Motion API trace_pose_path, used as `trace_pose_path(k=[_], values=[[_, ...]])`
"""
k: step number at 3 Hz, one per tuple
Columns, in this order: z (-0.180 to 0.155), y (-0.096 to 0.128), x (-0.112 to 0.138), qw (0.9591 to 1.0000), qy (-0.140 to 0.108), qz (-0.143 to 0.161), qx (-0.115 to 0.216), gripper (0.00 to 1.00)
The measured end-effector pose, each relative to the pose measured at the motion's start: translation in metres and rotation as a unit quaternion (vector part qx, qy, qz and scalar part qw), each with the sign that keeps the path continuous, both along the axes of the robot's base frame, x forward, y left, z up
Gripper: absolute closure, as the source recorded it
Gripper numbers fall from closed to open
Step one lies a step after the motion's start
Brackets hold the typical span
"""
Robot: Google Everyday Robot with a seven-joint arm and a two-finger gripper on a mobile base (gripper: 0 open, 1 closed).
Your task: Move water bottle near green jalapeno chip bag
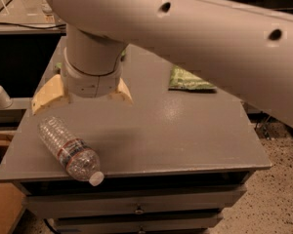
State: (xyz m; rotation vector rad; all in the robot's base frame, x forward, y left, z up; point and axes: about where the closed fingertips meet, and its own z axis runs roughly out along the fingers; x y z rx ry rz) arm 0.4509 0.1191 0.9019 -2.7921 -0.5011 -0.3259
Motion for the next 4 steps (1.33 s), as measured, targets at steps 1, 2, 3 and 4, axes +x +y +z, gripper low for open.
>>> trace_pose_path(k=[1, 2, 3, 4], values=[[-0.016, 0.029, 0.013, 0.9988, 0.0, 0.047, -0.012, 0.0], [-0.038, 0.043, 0.018, 0.9959, 0.003, 0.082, -0.037, 0.0], [-0.056, 0.041, 0.016, 0.9931, 0.008, 0.099, -0.062, 0.0], [-0.068, 0.036, 0.008, 0.9904, 0.011, 0.113, -0.079, 0.0]])
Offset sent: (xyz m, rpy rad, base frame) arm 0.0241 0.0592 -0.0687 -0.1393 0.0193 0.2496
